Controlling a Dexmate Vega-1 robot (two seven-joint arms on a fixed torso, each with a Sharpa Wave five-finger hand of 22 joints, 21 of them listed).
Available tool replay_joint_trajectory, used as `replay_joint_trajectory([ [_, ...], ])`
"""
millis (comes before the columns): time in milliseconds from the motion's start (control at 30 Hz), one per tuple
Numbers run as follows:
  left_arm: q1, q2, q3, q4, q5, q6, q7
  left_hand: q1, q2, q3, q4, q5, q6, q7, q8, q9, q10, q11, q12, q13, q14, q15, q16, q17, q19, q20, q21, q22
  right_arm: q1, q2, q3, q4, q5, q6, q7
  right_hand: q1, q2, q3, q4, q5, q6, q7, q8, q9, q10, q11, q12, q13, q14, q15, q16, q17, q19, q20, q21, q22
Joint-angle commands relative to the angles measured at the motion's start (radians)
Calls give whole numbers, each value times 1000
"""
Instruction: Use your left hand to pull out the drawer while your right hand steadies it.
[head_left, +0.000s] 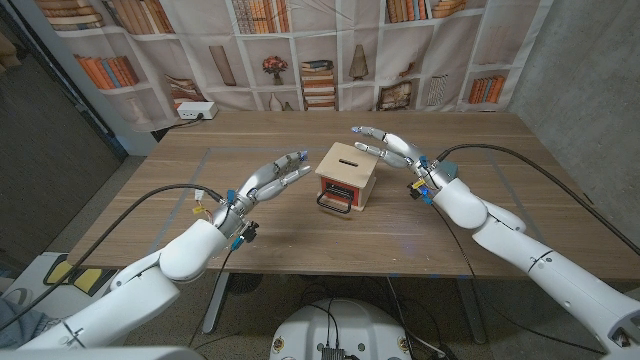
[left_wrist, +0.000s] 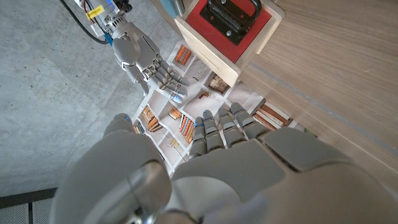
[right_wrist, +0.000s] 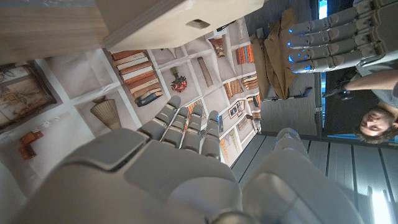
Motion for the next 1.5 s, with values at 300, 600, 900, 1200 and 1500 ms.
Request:
replay_joint_trajectory([
  [300,60,39,-64,-125,308,126,29,16,15,5,-5,-7,26,-6,7,3,27,-9,6,2,20,-6,1,4,17,-54,-11,6,124,2,-115,53,-253,-79,-62,1,11,0,2,2,-27,0,-5,2,-37,7,-3,0,-37,3,-1,2,-31,-35,-23,4],
  [600,43,33,-77,-129,325,145,-9,23,23,9,-6,-10,39,-9,9,3,33,-12,5,2,29,-10,1,4,18,-53,-16,6,140,-19,-155,47,-309,-154,-53,-11,-2,-11,3,3,-23,8,0,2,-17,13,9,0,-25,3,9,3,-19,-36,-27,5],
  [900,13,27,-75,-119,323,154,-40,26,28,10,-7,-13,40,-12,6,3,31,-14,0,2,26,-10,-3,4,13,-51,-22,6,155,-38,-185,39,-305,-181,-13,-21,4,-14,9,4,-12,4,6,2,4,5,18,0,-5,-3,17,4,-3,-42,-28,5],
  [1200,-12,31,-65,-117,332,167,-61,29,32,11,-7,-16,41,-13,3,4,34,-17,-2,2,26,-11,-6,4,13,-50,-26,6,153,-42,-200,49,-319,-163,-53,5,51,10,3,10,31,4,20,2,41,-19,29,-1,34,-24,23,-1,40,-60,-30,5],
  [1500,-36,32,-50,-104,325,167,-76,30,35,12,-7,-20,45,-13,2,4,34,-18,-4,2,29,-12,-7,4,12,-49,-30,6,154,-52,-215,29,-322,-232,12,12,54,12,-3,6,71,11,30,1,69,-15,36,-2,57,-31,25,-1,57,-59,-33,5],
])
